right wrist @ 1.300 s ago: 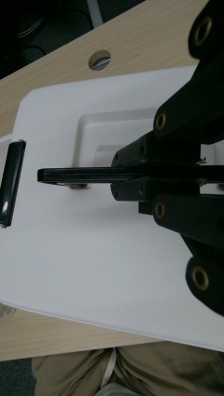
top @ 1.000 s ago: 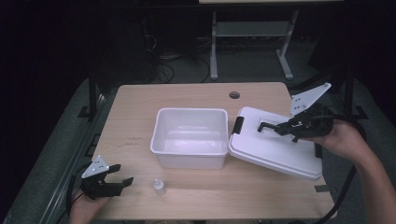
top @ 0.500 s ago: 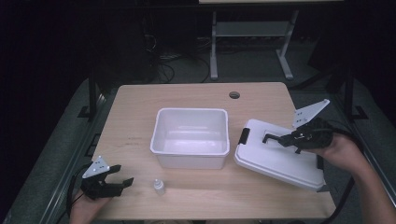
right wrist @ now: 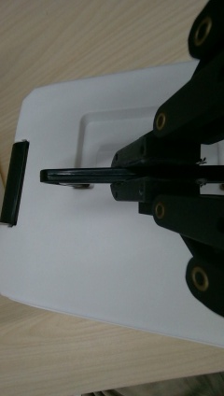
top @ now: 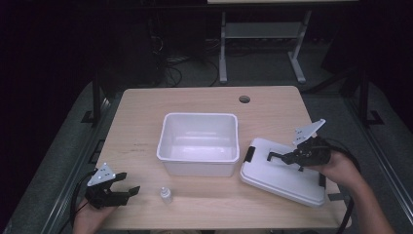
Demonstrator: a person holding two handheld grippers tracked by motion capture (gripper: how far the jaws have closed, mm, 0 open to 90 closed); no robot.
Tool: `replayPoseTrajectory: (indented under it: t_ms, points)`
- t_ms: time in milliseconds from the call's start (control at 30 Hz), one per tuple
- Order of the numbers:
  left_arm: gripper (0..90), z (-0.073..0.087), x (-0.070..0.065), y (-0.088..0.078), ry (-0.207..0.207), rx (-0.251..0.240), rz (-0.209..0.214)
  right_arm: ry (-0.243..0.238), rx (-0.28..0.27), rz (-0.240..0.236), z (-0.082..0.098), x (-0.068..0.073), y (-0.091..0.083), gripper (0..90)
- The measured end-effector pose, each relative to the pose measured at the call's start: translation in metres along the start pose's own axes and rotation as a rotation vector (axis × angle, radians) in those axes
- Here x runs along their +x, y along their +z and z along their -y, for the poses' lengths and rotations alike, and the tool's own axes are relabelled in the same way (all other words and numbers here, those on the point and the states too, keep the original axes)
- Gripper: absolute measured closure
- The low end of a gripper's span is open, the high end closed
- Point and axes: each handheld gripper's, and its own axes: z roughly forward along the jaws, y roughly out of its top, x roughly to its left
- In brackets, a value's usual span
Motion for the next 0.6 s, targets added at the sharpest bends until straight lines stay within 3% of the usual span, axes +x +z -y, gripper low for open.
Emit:
replayPoseTrajectory:
  t_ms: [200,600]
  points:
    - [24.4,0.001,0.001,0.0,0.0,0.005,0.001,0.015,0.005,-0.005,0.004,-0.003,0.015,83.6]
    - [24.6,0.0,-0.001,0.002,0.011,0.016,0.002,0.039,0.003,-0.005,0.01,-0.005,0.028,83.6]
